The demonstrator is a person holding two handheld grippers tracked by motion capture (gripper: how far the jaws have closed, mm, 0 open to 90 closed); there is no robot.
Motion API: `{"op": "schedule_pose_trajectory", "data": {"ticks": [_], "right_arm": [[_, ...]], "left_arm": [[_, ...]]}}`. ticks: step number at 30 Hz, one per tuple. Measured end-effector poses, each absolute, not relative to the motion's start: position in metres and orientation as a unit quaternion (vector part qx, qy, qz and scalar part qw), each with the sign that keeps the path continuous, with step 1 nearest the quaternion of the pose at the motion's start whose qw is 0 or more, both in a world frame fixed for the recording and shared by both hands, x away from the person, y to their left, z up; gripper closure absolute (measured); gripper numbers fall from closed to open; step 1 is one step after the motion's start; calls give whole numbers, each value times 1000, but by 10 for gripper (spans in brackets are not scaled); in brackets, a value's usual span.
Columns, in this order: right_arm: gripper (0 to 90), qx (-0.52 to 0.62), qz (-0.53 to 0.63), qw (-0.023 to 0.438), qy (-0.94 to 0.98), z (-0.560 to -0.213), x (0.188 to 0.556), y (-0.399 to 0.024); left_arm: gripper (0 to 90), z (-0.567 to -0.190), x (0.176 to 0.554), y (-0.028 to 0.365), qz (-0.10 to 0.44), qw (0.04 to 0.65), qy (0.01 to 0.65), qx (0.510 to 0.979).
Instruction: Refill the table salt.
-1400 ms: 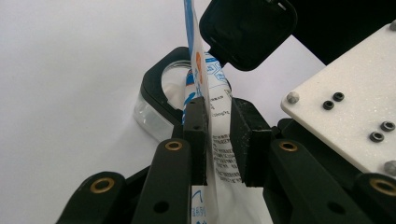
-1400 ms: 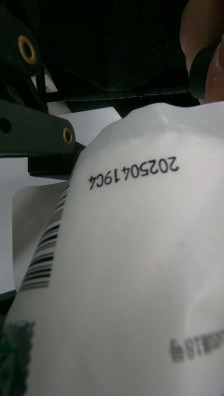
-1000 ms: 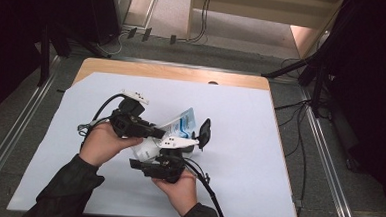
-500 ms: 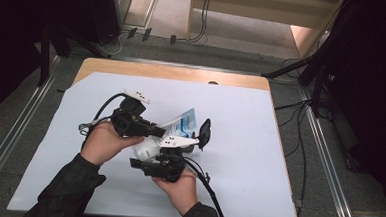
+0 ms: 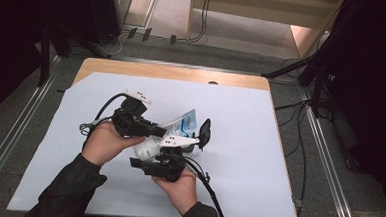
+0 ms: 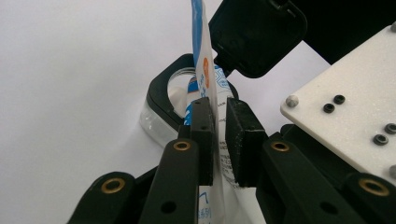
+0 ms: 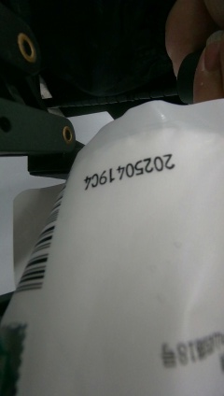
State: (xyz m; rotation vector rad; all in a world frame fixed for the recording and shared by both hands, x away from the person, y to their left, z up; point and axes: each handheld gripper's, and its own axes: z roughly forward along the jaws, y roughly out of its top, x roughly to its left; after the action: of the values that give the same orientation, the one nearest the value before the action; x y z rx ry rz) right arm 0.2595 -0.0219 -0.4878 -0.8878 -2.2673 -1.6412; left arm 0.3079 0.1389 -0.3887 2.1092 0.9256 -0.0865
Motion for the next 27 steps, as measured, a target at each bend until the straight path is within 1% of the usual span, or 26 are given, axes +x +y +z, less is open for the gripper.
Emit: {"op": "schedule_pose_trajectory", "data": {"ticks": [4,10,27], "right_arm": [[581,-298,-558,101,-768,-487,259,-22],[597,-303,-560,109,-763,-487,257,-21],[602,-305,-563,116,-759,-486,260,-24]], "left_arm": [[865,-387,307,140,-34,405,370,836],[888,-386,306,140,-28,404,370,836],[874,-386,308,141,-31,410,370,833]]}}
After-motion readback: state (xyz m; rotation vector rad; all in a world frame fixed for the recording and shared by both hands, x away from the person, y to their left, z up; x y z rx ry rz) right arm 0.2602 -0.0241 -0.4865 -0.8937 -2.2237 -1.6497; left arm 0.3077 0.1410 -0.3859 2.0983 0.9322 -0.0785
